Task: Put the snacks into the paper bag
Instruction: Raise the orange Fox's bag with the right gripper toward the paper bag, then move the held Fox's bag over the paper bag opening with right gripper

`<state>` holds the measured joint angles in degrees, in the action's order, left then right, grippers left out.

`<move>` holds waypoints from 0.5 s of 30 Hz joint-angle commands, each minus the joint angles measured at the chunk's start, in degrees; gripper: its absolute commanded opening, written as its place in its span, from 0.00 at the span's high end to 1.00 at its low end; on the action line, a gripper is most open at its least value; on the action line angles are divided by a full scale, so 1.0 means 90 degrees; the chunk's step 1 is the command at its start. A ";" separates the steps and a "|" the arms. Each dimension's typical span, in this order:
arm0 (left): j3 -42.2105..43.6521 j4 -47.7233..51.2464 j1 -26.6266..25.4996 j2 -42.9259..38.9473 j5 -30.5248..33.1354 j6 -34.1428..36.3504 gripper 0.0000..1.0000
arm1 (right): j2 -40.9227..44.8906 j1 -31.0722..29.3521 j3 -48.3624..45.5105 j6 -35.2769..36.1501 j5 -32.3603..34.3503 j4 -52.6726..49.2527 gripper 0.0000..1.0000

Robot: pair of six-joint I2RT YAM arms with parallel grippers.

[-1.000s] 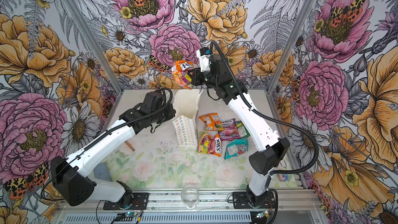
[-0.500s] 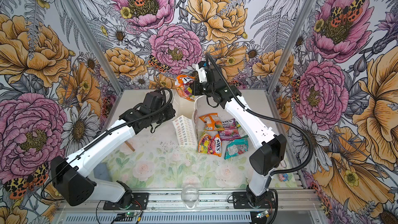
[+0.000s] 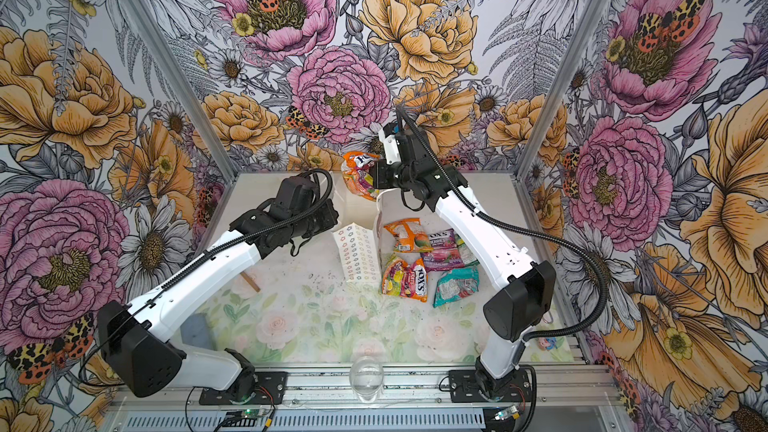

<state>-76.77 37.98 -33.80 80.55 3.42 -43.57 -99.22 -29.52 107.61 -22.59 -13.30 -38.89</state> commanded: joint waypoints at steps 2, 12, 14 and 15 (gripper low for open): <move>-0.0229 -0.0045 -0.0057 0.0107 0.0040 0.0006 1.00 | 0.0166 -0.0097 0.0388 0.0085 0.0042 0.0083 1.00; -0.0293 -0.0040 -0.0067 0.0190 0.0076 0.0056 1.00 | -0.0069 -0.0260 0.0831 0.0031 0.0027 0.0006 1.00; -0.0298 -0.0040 -0.0063 0.0209 0.0079 0.0056 1.00 | -0.0120 -0.0275 0.0930 -0.0069 0.0051 -0.0033 1.00; -0.0308 -0.0040 -0.0060 0.0219 0.0088 0.0057 1.00 | -0.0142 -0.0283 0.0967 -0.0127 0.0042 -0.0069 1.00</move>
<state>-77.69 38.09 -33.98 81.78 3.42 -43.55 -99.68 -31.59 113.49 -22.74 -13.30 -40.64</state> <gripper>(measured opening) 0.052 0.088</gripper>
